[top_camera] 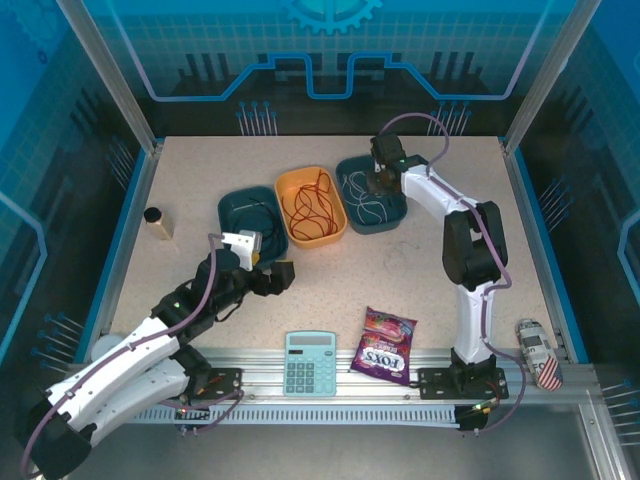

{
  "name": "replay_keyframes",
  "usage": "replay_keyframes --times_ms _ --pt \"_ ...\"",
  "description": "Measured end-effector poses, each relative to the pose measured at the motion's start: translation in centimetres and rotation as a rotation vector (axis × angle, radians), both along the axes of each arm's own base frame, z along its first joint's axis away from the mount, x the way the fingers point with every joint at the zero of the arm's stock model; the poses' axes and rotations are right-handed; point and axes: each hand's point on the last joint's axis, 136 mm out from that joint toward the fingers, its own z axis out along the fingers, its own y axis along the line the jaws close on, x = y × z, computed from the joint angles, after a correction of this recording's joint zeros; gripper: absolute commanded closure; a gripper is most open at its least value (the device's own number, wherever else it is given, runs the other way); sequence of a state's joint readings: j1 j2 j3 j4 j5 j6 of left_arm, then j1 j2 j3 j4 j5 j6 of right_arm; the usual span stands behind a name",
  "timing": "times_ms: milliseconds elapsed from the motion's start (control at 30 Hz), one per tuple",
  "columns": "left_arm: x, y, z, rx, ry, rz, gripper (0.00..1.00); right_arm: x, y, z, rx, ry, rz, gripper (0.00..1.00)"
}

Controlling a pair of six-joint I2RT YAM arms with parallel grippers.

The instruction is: Untangle the cables

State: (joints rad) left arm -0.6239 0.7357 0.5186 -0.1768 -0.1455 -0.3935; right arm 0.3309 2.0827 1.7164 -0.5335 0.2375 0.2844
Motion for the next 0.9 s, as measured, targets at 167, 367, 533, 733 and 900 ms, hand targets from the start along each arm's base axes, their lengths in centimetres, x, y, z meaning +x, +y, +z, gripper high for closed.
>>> replay_keyframes --times_ms 167,367,533,733,900 --pt "0.0 0.0 0.0 0.000 0.000 0.000 0.01 -0.9 -0.6 3.7 0.007 -0.046 -0.014 0.56" --pt "0.0 0.0 0.0 0.000 0.000 0.001 0.01 -5.3 -2.4 9.9 0.050 -0.140 -0.059 0.52" --pt "0.0 0.0 -0.3 0.004 0.005 0.001 0.01 -10.3 -4.4 9.9 0.065 -0.123 -0.107 0.50" --pt "0.4 -0.1 -0.8 0.016 0.015 0.007 0.01 -16.2 -6.1 5.0 0.076 0.014 -0.173 0.45" --pt "0.8 -0.4 -1.1 0.018 0.019 0.007 0.01 -19.9 -6.7 0.8 0.116 0.119 -0.243 0.39"
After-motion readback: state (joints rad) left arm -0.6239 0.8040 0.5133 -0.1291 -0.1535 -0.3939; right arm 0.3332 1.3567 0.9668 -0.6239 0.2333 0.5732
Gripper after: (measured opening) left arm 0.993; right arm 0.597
